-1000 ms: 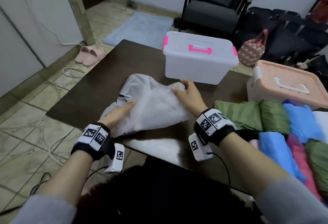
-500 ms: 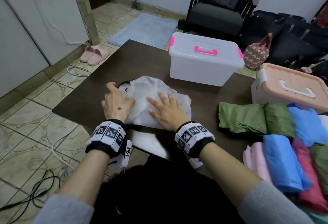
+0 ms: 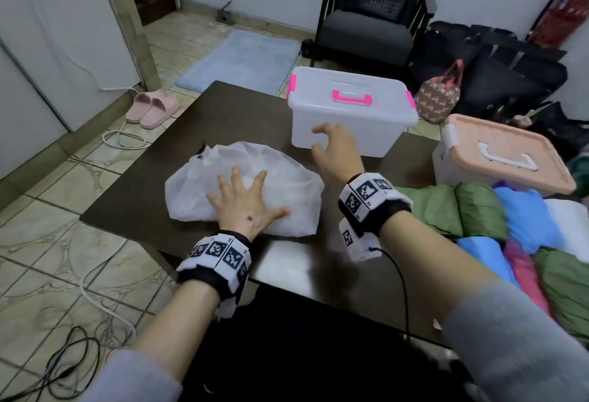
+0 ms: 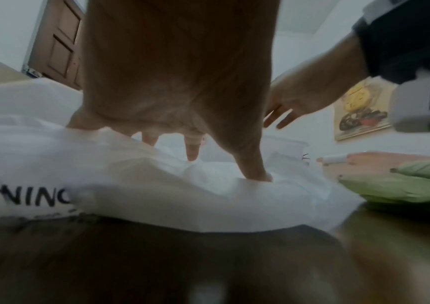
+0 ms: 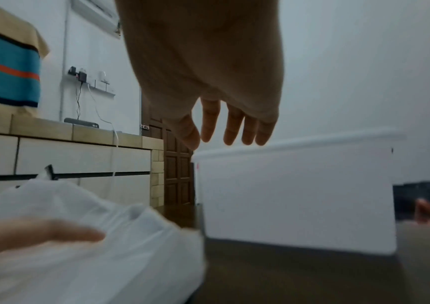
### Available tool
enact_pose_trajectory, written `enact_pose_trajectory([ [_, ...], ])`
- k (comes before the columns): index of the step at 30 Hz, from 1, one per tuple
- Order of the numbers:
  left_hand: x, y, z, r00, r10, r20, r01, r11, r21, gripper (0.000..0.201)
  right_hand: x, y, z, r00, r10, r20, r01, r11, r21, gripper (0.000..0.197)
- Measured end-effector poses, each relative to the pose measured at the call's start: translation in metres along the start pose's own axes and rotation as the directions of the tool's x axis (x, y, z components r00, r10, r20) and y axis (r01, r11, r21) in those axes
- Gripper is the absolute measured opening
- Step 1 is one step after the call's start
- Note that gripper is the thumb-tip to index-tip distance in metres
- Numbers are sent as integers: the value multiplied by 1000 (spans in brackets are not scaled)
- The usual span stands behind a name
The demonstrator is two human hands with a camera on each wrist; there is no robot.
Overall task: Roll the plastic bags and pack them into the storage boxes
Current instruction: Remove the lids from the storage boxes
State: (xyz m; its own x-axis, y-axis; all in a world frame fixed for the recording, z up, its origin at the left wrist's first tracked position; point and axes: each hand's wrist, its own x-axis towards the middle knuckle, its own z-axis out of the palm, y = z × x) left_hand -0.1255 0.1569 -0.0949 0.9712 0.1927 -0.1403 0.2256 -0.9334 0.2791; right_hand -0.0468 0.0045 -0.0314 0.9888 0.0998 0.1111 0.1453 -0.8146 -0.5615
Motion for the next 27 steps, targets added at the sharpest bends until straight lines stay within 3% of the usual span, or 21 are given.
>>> enact_pose_trajectory([
  [5,54,-5,-8,988,-13,157,-10,989,145,98,48,15,-45,997,-48,-58,29,956,-293,52],
  [10,114,-10,-24,982,-24,188,-14,980,198,101,89,31,-58,985,82,151,14,838,-545,76],
  [13,144,-14,-30,980,-57,190,9,969,245,102,100,43,-58,956,167,241,3,816,-578,71],
  [18,180,-13,-41,987,-95,130,59,964,260,93,93,51,-61,971,109,211,28,828,-559,68],
  [27,204,15,-37,996,-4,94,-9,990,141,81,15,38,-56,977,169,133,-61,812,-580,63],
])
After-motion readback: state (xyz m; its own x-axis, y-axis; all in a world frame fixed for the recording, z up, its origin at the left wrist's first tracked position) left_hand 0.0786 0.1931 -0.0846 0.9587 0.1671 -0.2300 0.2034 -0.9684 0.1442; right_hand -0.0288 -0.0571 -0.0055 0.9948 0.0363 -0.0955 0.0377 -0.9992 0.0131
